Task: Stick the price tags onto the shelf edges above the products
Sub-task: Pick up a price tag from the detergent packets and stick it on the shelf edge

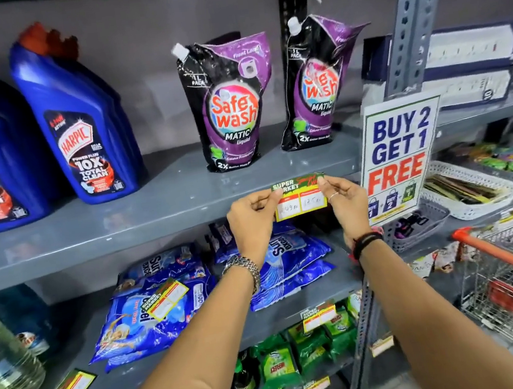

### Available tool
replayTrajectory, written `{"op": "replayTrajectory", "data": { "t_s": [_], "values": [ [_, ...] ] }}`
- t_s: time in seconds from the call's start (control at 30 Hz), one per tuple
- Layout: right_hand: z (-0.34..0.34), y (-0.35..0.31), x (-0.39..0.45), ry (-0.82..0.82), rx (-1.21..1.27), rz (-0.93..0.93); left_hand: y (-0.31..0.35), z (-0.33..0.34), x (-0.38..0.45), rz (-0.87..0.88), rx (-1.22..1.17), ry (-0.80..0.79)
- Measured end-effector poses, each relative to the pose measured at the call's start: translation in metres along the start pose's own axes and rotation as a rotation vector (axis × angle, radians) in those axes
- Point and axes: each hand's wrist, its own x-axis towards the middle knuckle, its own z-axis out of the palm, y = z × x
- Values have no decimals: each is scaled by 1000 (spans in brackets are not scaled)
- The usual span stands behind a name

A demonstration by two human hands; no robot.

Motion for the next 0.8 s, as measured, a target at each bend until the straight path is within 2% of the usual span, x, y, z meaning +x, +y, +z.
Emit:
{"op": "replayTrajectory", "data": {
  "t_s": [0.33, 0.57, 0.67, 0.73, 0.8],
  "values": [
    [1, 4, 15, 47, -66, -28, 12, 6, 4, 38, 229, 70],
    [8, 3, 13, 195, -218, -137, 20, -2, 2, 185, 607, 133],
    [6, 0, 11, 216, -328, -287, 14, -5, -5, 343, 823, 148],
    [5, -6, 14, 121, -375, -383, 14, -6, -8, 545, 891, 199],
    [6, -9, 19, -31, -488, -403, 13, -5, -2, 741, 937, 185]
  ]
}}
